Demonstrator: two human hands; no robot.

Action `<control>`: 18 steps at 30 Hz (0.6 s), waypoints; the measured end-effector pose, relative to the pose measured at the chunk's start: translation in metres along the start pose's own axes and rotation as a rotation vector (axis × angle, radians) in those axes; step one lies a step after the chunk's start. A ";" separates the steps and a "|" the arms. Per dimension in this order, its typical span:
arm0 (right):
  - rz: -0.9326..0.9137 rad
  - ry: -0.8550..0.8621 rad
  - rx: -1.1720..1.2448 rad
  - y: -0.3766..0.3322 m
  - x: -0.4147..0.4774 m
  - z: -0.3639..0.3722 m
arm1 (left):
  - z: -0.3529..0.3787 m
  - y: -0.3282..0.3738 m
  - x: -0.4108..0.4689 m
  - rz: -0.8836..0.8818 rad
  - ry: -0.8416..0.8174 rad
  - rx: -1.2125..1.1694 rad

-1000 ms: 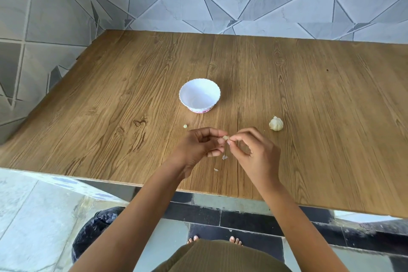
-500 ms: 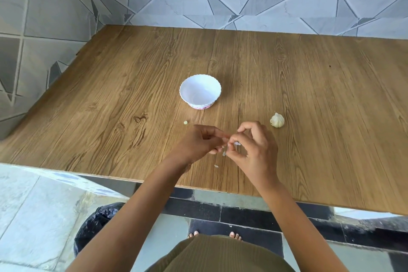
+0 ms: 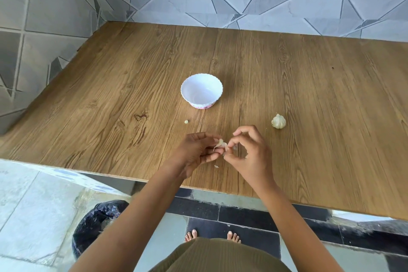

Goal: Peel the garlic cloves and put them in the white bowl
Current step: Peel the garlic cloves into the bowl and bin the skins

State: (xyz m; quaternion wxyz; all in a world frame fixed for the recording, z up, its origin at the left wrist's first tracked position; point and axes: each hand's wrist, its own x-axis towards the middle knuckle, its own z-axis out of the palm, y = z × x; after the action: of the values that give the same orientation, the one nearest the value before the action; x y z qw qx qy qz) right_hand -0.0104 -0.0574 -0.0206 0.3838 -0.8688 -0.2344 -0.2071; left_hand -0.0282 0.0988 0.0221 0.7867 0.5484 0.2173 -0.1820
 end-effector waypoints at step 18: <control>0.635 -0.220 0.732 -0.014 0.006 -0.001 | -0.003 0.000 -0.001 0.397 0.070 0.648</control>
State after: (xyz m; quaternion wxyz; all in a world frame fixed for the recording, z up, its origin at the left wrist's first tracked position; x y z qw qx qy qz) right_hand -0.0135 -0.0481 -0.0089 0.6809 -0.7222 -0.0546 0.1087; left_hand -0.0293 0.1017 0.0211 0.5846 0.8060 0.0647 -0.0668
